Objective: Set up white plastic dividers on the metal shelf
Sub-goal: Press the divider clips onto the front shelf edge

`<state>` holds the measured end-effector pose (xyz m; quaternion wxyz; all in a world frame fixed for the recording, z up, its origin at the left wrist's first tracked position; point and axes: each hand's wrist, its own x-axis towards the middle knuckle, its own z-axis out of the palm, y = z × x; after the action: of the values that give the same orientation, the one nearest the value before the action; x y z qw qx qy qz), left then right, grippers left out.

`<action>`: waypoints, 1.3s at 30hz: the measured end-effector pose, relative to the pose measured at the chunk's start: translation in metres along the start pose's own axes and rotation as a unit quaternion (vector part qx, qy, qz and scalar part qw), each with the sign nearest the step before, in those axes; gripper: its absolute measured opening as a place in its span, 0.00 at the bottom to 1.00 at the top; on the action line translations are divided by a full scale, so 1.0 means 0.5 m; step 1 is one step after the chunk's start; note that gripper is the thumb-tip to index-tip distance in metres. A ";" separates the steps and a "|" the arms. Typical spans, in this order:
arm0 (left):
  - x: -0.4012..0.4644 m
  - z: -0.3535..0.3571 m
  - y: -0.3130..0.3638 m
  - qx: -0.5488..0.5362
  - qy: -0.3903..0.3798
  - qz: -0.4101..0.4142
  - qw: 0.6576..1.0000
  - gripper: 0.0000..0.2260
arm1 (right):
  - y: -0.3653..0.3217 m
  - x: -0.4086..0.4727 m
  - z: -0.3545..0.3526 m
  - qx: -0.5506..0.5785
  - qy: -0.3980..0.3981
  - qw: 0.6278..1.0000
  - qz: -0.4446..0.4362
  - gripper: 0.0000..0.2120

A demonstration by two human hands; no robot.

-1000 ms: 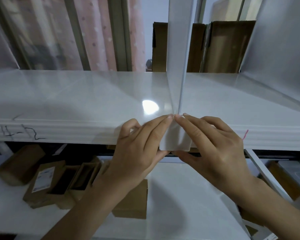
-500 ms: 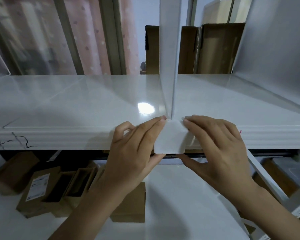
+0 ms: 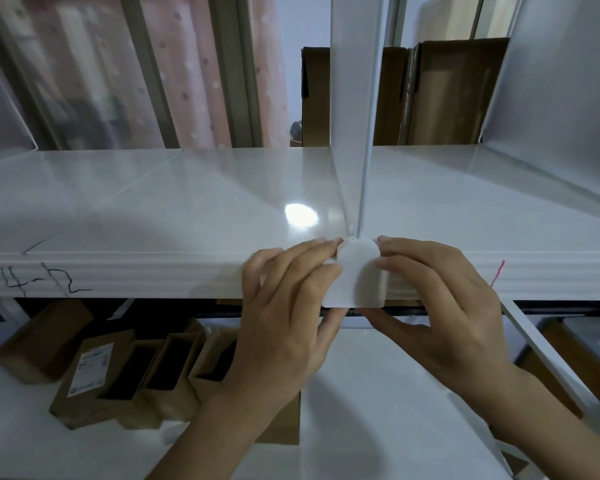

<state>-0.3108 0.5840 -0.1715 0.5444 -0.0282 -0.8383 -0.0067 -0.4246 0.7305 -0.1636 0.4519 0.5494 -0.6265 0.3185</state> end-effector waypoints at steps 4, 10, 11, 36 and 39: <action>-0.002 0.008 -0.005 0.018 -0.021 0.026 0.999 0.11 | -0.002 0.001 0.002 -0.022 -0.021 1.000 0.008 0.16; 0.002 0.008 -0.020 0.045 -0.029 0.060 0.997 0.13 | 0.000 0.012 -0.003 -0.021 -0.025 0.999 -0.004 0.12; 0.003 0.009 -0.020 0.038 -0.025 0.048 0.998 0.11 | 0.002 0.013 -0.003 -0.023 -0.024 0.999 -0.008 0.12; 0.030 -0.014 -0.044 0.063 -0.027 0.081 0.994 0.10 | 0.009 0.022 0.000 -0.004 -0.023 0.999 -0.041 0.12; 0.027 -0.019 -0.050 0.071 -0.031 0.088 0.993 0.10 | 0.006 0.025 0.002 -0.007 -0.028 0.999 -0.046 0.11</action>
<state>-0.3089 0.5591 -0.1550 0.5173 -0.0635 -0.8473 0.1017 -0.4274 0.7254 -0.1522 0.4517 0.5832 -0.6154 0.2776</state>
